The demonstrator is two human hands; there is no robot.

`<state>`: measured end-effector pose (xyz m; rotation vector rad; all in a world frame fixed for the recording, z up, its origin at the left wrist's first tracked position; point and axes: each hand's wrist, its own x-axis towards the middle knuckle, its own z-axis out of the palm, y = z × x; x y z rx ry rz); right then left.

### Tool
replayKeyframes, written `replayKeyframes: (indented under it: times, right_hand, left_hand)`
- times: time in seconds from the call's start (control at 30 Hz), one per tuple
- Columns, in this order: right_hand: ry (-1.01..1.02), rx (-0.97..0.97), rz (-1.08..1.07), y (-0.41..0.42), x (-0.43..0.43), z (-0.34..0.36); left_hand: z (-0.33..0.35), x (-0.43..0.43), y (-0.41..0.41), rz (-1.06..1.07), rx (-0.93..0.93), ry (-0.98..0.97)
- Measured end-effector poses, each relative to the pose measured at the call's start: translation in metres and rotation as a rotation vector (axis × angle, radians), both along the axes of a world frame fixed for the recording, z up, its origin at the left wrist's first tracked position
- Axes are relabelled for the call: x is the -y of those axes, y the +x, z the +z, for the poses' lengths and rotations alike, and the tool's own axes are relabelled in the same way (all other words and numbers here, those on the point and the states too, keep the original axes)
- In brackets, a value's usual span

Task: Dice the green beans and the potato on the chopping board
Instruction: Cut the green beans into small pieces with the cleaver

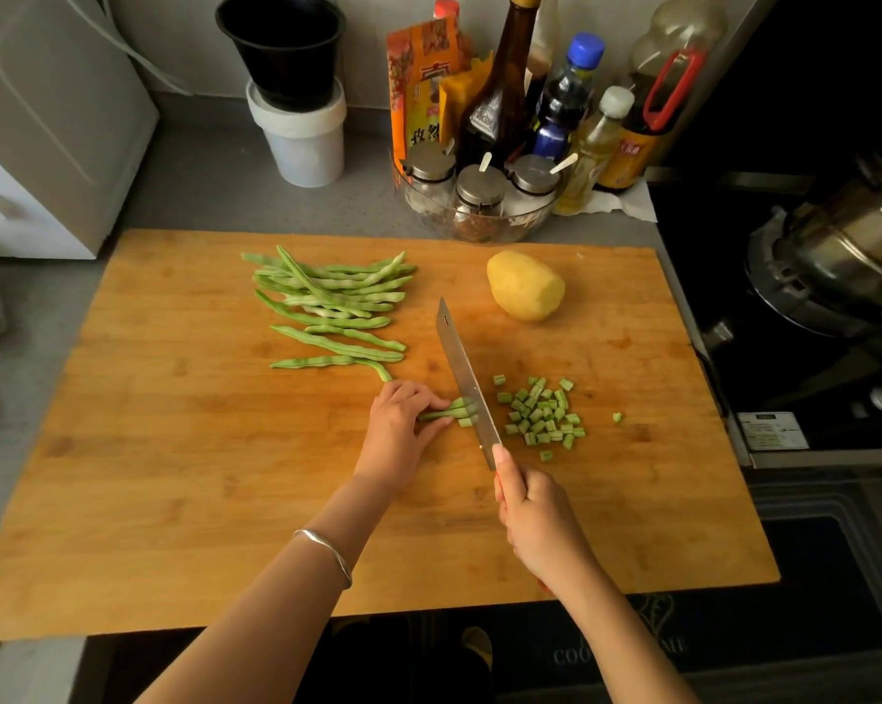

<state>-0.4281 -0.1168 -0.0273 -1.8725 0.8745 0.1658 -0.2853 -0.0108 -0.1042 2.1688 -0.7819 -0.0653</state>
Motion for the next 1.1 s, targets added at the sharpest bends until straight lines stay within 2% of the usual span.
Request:
replayKeyframes:
  times: [0.2,0.33,0.57,0.87,1.03,1.1]
  right_hand:
    - [-0.057,-0.045,0.04,0.012,-0.001,0.0]
    - [-0.025,-0.044,0.032,0.022,0.003,-0.002]
    - [-0.012,-0.024,-0.037,-0.007,0.017,-0.004]
    - [0.144,0.117,-0.146,-0.017,0.029,0.015]
    - [0.135,0.12,-0.165,-0.019,0.03,0.017]
    - [0.125,0.119,-0.167,-0.019,0.03,0.017]
  left_hand:
    - [0.002,0.002,0.003,0.003,-0.022,-0.026]
    - [0.003,0.0,0.003,0.013,-0.021,-0.021]
    - [0.002,0.0,-0.002,0.008,0.028,0.031]
    - [0.016,0.01,-0.001,0.008,0.047,0.164]
    - [0.031,0.045,-0.002,0.035,-0.003,0.29]
    - [0.035,0.058,-0.004,0.006,-0.026,0.277]
